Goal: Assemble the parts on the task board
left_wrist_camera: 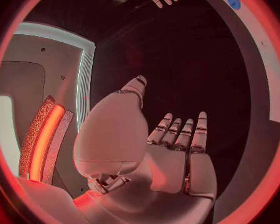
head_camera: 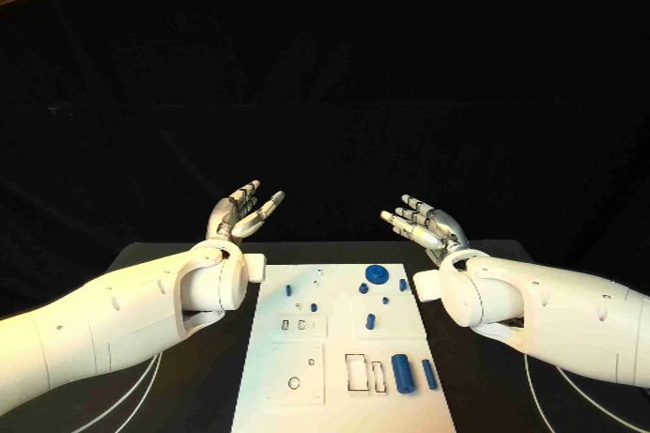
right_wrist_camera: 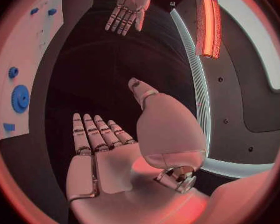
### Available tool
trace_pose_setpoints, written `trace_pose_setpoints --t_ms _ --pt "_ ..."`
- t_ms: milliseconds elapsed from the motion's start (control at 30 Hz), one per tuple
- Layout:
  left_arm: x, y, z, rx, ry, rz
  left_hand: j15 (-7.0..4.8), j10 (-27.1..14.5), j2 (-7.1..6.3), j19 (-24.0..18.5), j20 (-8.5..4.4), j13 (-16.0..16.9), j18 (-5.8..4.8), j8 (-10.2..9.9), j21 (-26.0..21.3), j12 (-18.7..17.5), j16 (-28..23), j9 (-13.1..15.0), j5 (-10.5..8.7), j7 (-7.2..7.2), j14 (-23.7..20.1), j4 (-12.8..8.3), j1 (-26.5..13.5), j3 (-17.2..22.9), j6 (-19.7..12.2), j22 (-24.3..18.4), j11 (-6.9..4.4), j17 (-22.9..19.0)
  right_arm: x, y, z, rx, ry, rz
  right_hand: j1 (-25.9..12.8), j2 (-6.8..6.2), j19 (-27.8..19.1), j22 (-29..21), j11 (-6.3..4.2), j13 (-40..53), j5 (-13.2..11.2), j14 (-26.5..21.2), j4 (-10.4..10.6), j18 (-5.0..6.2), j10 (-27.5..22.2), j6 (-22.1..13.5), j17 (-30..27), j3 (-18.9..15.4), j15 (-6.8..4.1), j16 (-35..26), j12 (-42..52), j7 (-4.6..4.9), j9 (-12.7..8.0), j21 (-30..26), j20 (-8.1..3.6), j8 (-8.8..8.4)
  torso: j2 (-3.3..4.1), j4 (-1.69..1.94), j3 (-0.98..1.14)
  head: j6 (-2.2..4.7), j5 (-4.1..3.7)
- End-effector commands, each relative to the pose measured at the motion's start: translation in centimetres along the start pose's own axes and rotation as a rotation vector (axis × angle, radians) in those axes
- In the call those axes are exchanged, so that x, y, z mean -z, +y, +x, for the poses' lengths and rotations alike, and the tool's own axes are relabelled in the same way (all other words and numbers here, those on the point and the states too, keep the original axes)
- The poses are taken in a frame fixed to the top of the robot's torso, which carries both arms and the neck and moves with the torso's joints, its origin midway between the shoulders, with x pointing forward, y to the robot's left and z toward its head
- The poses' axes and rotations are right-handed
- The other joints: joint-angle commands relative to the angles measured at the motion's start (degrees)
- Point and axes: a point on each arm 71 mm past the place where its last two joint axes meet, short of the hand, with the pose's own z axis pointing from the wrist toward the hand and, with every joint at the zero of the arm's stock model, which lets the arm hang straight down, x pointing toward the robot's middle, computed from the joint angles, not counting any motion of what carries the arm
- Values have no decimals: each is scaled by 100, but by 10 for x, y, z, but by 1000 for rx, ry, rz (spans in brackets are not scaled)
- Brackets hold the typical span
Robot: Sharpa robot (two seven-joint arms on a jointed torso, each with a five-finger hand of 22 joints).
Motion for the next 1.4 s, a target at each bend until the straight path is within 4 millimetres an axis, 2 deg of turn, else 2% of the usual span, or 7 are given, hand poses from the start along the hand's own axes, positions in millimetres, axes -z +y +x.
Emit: trace_pose_setpoints --t_ms 33,133,367,500,700,1067,1400 --pt "-1 -3 5 40 58 30 44 114 -28 102 44 17 111 38 48 41 44 18 79 239 99 80 299 12 134 14 31 16 -3 0 9 -7 185 25 570 55 903 141 8 84 -15 1265 -237 226 1183 974 170 331 -59 252 137 931 161 312 43 242 0 1 -2 0 0" --pt "-1 -3 5 40 58 30 83 213 14 111 74 28 146 61 64 57 69 26 73 284 201 78 326 16 207 22 82 35 -6 1 8 2 210 30 730 19 2184 319 -97 147 -105 2587 -441 394 2329 1825 342 514 -214 548 268 896 299 724 24 464 0 1 -2 0 0" --pt "4 -7 -9 51 84 30 115 1348 175 836 112 111 193 276 290 188 346 158 42 616 1429 48 438 191 1079 127 476 221 -11 22 -9 470 213 -203 828 -181 2610 275 -315 161 -325 3481 -762 596 3655 3456 398 1055 -445 673 231 703 517 857 10 826 126 35 -33 -111 -80" --pt "6 -10 -10 52 93 32 18 2723 189 1991 91 182 327 477 681 324 759 281 32 664 3028 -2 584 357 1875 276 565 473 -12 26 -11 567 216 -223 772 -310 2905 289 -407 159 -328 3849 -852 615 4012 3755 410 1368 -552 722 192 634 531 980 -71 859 160 44 -38 -110 -94" --pt "11 -13 -11 44 120 33 -218 3869 113 2582 53 224 532 746 1011 487 1058 425 20 583 3731 -125 714 638 2818 361 358 686 -14 30 -13 700 244 -219 695 -426 3105 312 -489 159 -361 4104 -883 613 4260 3952 425 1530 -639 760 184 550 551 1084 -156 894 226 68 -27 -129 -122" --pt "26 -23 -10 36 195 38 -412 4526 -107 3048 -149 235 534 933 1405 457 1274 483 8 447 4233 -347 808 1134 3199 504 186 1024 -14 33 -9 1007 326 -198 615 -598 3660 474 -665 167 -355 4791 -909 609 4659 4204 622 1537 -883 967 174 381 618 1472 -413 940 420 131 -35 -128 -213" --pt "50 -40 -2 87 315 53 -417 4630 -226 3224 -242 226 511 944 1710 319 1259 503 -15 459 4138 -456 715 1326 3182 658 189 1169 -16 30 -2 1265 365 -201 564 -752 4786 1660 -979 237 -275 6588 -887 592 5161 4581 2125 1102 -1426 2522 174 148 820 3383 -1060 922 658 208 -60 -108 -334"
